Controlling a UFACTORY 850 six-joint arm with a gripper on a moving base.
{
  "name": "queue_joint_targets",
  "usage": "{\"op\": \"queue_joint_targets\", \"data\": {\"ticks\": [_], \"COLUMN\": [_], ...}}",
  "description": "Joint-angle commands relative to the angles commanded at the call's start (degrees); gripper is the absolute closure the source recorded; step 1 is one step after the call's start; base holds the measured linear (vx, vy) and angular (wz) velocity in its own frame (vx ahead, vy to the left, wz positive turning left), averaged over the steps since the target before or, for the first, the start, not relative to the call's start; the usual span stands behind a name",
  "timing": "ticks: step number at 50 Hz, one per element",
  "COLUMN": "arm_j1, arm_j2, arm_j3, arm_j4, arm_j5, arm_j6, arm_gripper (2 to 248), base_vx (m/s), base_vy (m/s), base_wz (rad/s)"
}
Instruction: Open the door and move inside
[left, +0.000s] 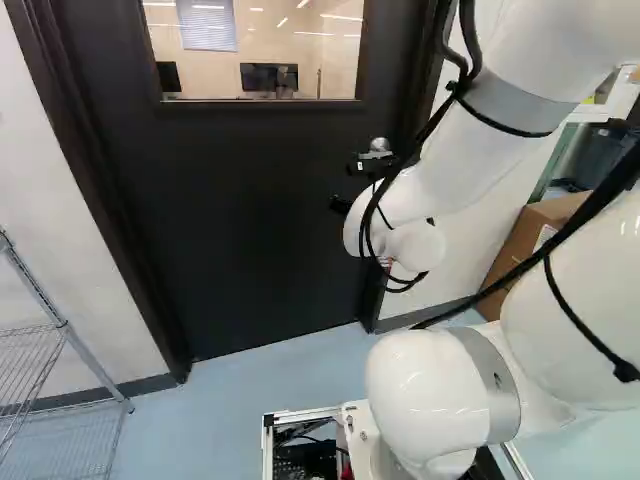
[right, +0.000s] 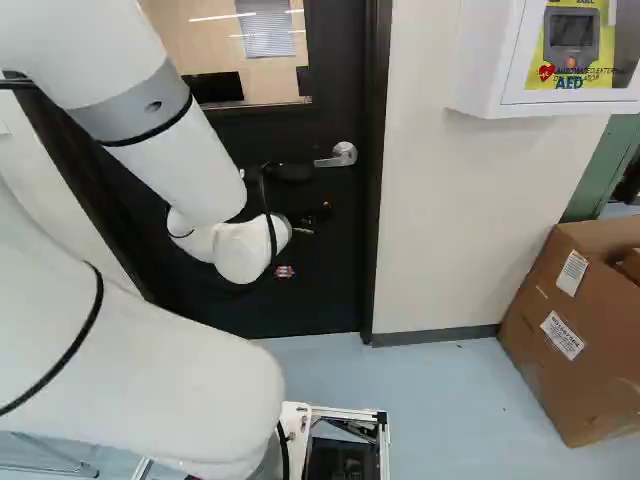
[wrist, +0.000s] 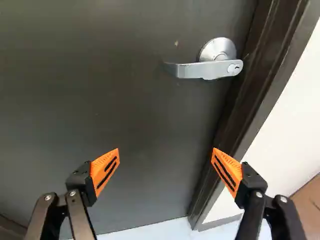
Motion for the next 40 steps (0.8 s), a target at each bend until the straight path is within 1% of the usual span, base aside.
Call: {"op": "queue_joint_targets", "data": {"ticks": [16, 40], "arm_j1": [0.0, -0.3], "arm_j2": [1.7, 2.5], "arm_j3": [-0.8, -3.4], "arm_j4": [0.0, 0.0], "arm_j5": [0.0, 0.0], "arm_j6": [0.0, 0.0], "arm_gripper": [3, 3], "base_vx": [0.000, 0.000], "base_vy": [0.000, 0.000], "base_wz": [0.000, 0.000]}}
